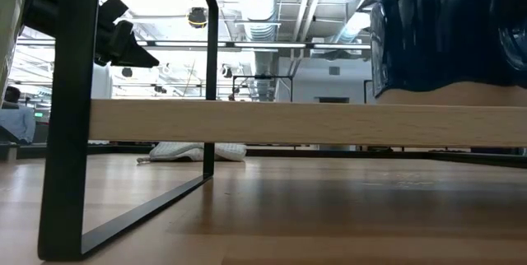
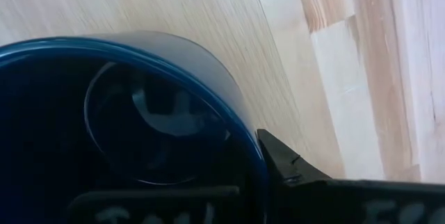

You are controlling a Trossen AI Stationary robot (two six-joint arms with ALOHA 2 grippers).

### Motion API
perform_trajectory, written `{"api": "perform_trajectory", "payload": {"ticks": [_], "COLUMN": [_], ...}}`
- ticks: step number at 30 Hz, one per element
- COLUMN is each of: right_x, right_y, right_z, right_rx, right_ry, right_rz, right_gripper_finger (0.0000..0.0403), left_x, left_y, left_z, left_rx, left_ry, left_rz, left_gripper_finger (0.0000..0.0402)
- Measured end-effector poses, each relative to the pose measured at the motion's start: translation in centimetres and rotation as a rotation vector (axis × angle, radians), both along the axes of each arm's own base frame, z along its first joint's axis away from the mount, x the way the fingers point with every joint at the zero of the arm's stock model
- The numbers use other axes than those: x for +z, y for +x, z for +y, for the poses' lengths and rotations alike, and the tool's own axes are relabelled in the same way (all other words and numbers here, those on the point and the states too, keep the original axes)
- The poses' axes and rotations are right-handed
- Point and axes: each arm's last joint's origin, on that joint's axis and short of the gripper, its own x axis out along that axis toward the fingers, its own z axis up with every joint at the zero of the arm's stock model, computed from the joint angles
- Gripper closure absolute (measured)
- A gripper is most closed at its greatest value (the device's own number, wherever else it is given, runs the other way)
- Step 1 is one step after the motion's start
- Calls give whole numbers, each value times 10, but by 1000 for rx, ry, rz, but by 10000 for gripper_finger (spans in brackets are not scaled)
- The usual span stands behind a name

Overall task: Stack small to large cups/mugs on shelf
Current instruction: Put the blue mug on the shelf

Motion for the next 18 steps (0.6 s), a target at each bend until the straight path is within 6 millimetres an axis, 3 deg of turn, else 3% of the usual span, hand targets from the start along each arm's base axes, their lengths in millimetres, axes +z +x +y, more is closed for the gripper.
{"api": "perform_trajectory", "payload": {"ticks": [18], "right_x": [-9], "right_y": [-2], "right_z": [-2], "right_rx": [24], "right_ry": [-37], "right_rz": [28], "right_gripper_finger": [319], "left_x": [0], "left_y": [0], "left_z": [0], "left_rx": [3], "left_ry": [-9], "left_rz": [-8], "left_gripper_finger": [239]}}
